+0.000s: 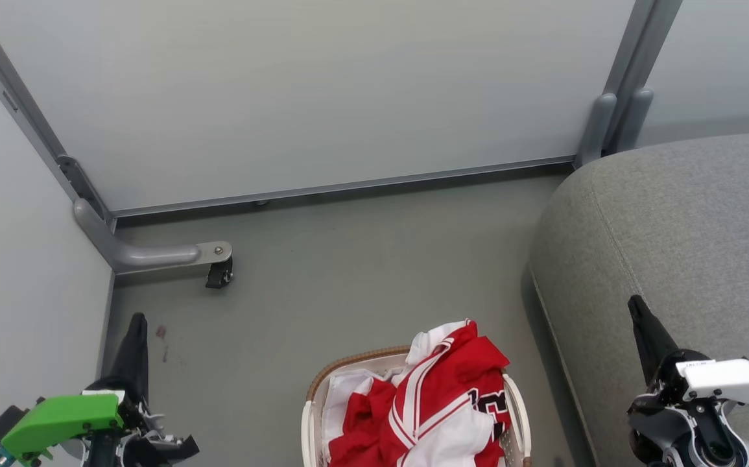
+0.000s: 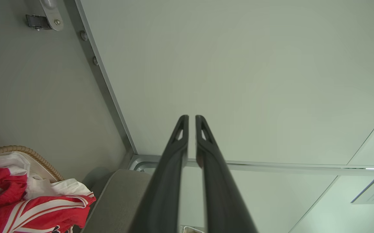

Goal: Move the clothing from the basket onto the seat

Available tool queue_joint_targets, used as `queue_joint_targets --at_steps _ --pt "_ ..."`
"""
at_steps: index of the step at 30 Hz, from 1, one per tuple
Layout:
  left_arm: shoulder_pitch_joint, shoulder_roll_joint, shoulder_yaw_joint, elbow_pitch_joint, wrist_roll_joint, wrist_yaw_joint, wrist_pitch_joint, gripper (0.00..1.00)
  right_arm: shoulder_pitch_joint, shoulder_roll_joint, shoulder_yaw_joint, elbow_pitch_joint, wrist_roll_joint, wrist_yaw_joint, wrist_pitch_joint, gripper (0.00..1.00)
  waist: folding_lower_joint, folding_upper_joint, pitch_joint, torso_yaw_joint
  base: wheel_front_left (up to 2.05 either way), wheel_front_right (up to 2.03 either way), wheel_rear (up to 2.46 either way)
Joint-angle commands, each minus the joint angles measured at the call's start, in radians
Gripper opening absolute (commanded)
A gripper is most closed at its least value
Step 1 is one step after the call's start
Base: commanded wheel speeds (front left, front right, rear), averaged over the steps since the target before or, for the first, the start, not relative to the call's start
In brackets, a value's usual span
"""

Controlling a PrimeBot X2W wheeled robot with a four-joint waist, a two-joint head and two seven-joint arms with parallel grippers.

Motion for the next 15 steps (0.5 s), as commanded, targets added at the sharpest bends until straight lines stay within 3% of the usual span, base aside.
queue_joint_targets --at_steps 1,15 --pt "0.004 -0.001 -0.002 0.004 0.000 0.000 -0.002 1.00 0.002 0.001 0.002 0.004 0.000 0.000 -0.002 1.00 0.0000 -0.0001 0.000 0.000 0.00 0.00 0.00" --pt "0.033 -0.005 -0.060 0.001 0.030 -0.001 -0.060 1.00 0.031 0.005 0.021 0.017 -0.050 0.000 -0.060 1.00 0.0000 -0.0001 0.000 0.000 0.00 0.00 0.00"
